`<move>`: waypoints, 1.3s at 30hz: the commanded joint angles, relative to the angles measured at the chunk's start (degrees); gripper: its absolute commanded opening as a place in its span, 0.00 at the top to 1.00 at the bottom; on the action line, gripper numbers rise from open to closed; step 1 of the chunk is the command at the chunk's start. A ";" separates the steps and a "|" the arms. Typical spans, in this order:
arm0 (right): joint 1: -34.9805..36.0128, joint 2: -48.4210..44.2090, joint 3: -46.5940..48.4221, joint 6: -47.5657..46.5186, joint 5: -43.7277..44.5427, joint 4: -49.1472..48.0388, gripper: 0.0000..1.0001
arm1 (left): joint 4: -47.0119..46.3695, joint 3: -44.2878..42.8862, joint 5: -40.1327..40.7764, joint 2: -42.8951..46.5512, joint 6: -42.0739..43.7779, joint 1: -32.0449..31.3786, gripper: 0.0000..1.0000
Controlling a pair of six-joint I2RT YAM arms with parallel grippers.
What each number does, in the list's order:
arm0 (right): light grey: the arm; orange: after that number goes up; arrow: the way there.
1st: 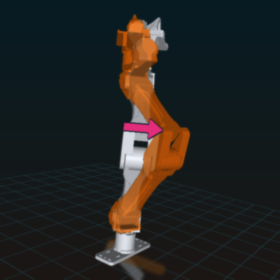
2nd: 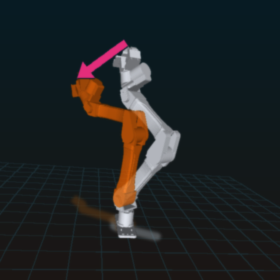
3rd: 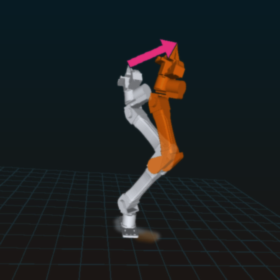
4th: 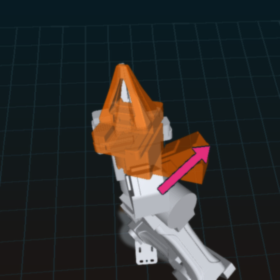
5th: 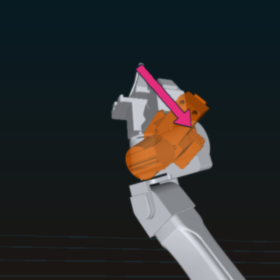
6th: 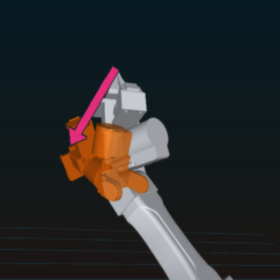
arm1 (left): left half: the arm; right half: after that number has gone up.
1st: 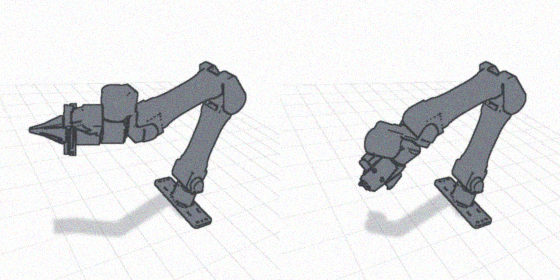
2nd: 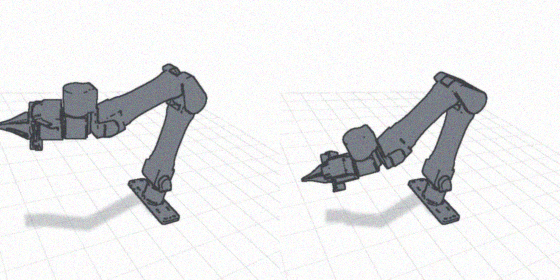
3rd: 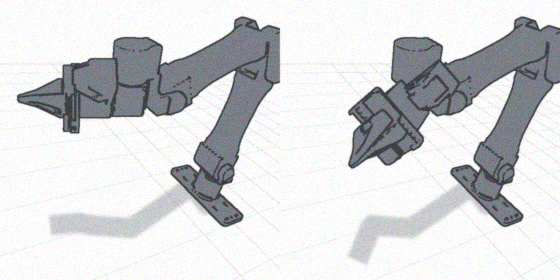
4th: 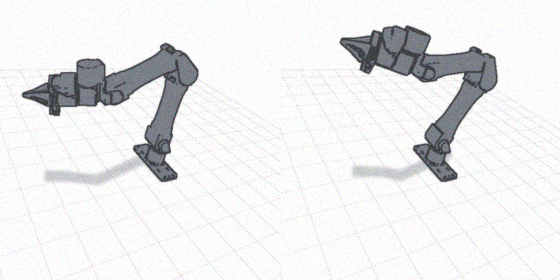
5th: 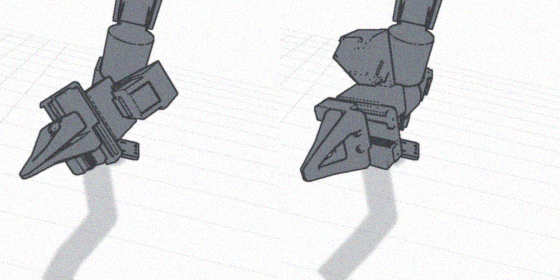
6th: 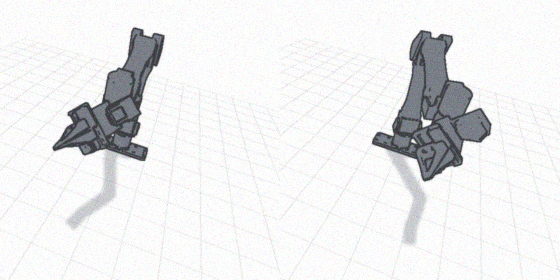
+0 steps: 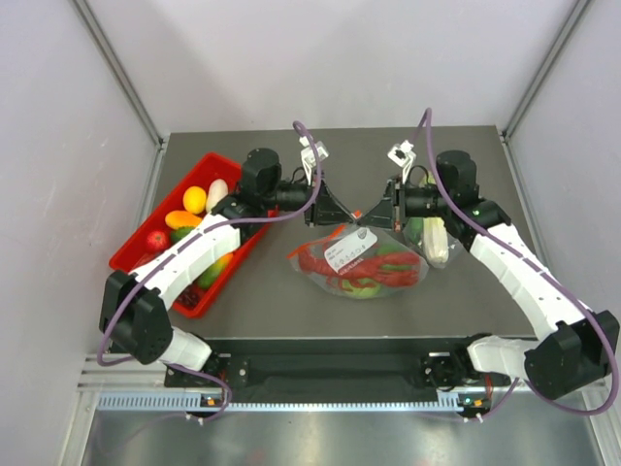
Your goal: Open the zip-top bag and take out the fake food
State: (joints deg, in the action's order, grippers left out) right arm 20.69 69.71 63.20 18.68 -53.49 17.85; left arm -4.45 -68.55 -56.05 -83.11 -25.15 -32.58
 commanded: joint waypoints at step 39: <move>5.59 9.21 10.01 -5.40 -5.83 3.68 0.28 | 4.98 -1.32 -2.74 5.86 2.03 4.72 1.00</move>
State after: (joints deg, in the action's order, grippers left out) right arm 25.06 78.74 70.65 15.79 -57.52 20.95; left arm 4.69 -67.75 -57.63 -79.35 -22.31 -28.36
